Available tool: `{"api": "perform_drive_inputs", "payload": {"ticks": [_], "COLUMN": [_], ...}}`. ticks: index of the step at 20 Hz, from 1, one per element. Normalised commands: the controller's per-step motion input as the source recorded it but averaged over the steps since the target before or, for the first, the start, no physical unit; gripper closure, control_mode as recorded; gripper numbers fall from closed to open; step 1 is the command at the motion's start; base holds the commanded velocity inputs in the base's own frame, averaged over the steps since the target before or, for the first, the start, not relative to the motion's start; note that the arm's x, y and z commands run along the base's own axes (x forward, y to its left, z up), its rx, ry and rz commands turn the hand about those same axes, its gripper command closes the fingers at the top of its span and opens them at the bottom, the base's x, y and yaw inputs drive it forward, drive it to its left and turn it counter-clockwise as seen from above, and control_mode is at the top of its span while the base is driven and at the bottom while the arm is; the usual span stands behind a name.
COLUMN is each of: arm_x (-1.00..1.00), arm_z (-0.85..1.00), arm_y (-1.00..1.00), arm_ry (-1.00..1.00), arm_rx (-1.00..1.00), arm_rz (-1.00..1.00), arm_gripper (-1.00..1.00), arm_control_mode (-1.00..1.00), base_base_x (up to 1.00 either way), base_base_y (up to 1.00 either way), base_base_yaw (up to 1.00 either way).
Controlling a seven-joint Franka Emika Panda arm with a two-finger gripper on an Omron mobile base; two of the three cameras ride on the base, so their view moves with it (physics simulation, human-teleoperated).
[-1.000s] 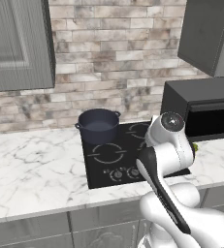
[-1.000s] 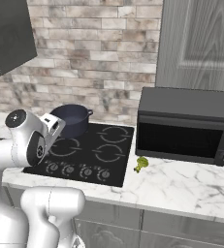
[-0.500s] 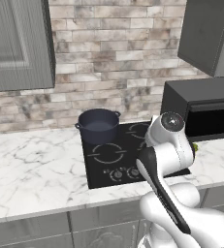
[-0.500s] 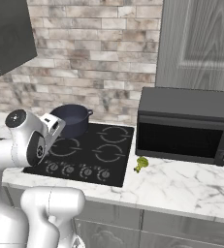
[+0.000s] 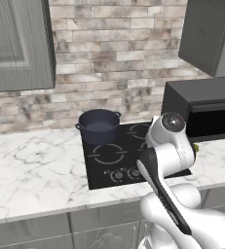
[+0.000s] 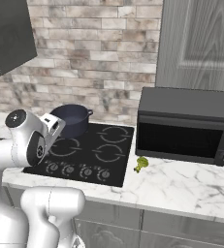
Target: Turn on the burner for the pot on the stove. Wait thirty seconds for the pot to heat up. Then add the broccoli to the pot.
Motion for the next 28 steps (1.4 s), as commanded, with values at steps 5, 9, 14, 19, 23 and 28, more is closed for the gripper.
{"api": "perform_drive_inputs", "payload": {"ticks": [5,9,14,19,23,28], "arm_x": [0.0,0.0,0.0,0.0,0.0,0.0], "arm_z": [0.0,0.0,0.0,0.0,0.0,0.0], "arm_y": [0.0,0.0,0.0,0.0,0.0,0.0], "arm_ry": [0.0,0.0,0.0,0.0,0.0,0.0], "arm_rx": [0.0,0.0,0.0,0.0,0.0,0.0], "arm_rz": [0.0,0.0,0.0,0.0,0.0,0.0], "arm_gripper": [-1.0,-1.0,-1.0,-1.0,-1.0,-1.0], "arm_control_mode": [-1.0,-1.0,-1.0,-1.0,-1.0,-1.0], "base_base_x": [0.0,0.0,0.0,0.0,0.0,0.0], "base_base_y": [0.0,0.0,0.0,0.0,0.0,0.0], "base_base_yaw": [0.0,0.0,0.0,0.0,0.0,0.0]}}
